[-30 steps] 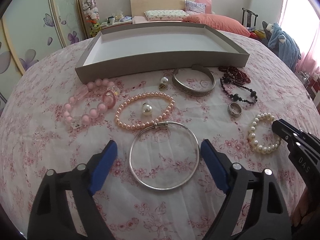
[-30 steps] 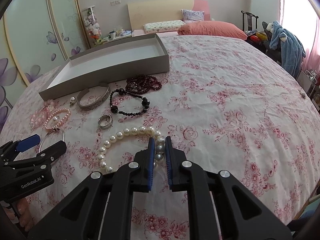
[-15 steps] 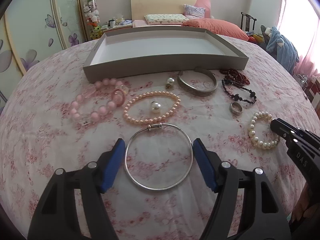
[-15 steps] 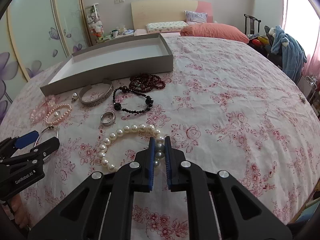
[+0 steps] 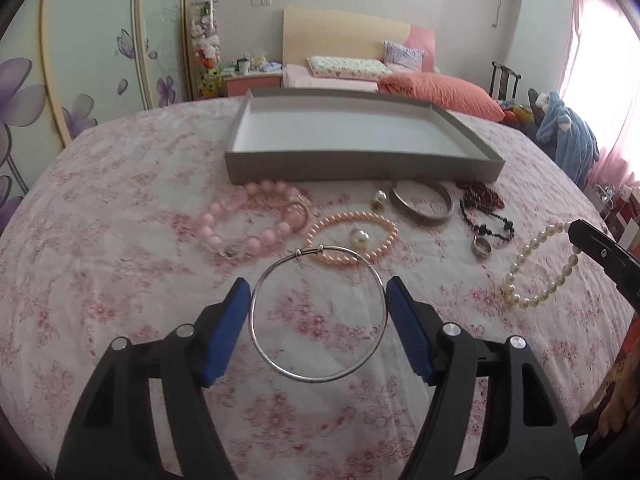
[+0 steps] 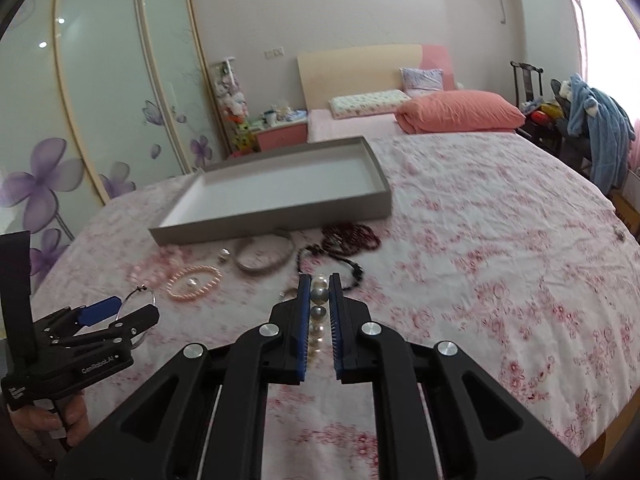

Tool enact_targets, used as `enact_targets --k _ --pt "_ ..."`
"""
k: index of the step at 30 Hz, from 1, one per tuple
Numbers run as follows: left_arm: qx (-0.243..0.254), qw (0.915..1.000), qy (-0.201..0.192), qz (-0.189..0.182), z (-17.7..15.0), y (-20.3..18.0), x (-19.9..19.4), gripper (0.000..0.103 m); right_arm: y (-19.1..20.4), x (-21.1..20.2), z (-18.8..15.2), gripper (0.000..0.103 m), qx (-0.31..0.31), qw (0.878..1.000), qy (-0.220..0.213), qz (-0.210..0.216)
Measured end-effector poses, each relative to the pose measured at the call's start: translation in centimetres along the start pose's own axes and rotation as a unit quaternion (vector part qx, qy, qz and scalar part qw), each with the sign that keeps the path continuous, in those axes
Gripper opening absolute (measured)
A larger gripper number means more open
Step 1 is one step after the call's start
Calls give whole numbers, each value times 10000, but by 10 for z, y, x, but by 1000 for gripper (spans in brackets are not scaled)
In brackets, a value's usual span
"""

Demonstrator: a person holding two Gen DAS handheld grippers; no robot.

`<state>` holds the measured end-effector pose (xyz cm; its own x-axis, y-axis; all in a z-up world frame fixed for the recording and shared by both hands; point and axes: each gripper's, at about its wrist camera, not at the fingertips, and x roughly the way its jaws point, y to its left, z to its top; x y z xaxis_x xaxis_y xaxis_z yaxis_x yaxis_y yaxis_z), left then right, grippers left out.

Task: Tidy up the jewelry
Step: 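Carry the pearl bracelet and silver bangle in both tools over the gray tray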

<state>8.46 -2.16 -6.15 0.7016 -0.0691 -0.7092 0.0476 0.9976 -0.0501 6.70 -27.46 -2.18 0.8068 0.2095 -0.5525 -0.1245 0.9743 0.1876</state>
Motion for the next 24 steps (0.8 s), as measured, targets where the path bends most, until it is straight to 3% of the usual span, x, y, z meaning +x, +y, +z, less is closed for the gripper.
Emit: enact_targets --k 12,24 --pt "-28 9965 -813 192 14 11 -41 68 27 -22 23 10 -318 9980 -490 256" --pt "248 9874 -1501 442 75 10 -55 68 49 -25 78 10 -741 9873 -1381 258"
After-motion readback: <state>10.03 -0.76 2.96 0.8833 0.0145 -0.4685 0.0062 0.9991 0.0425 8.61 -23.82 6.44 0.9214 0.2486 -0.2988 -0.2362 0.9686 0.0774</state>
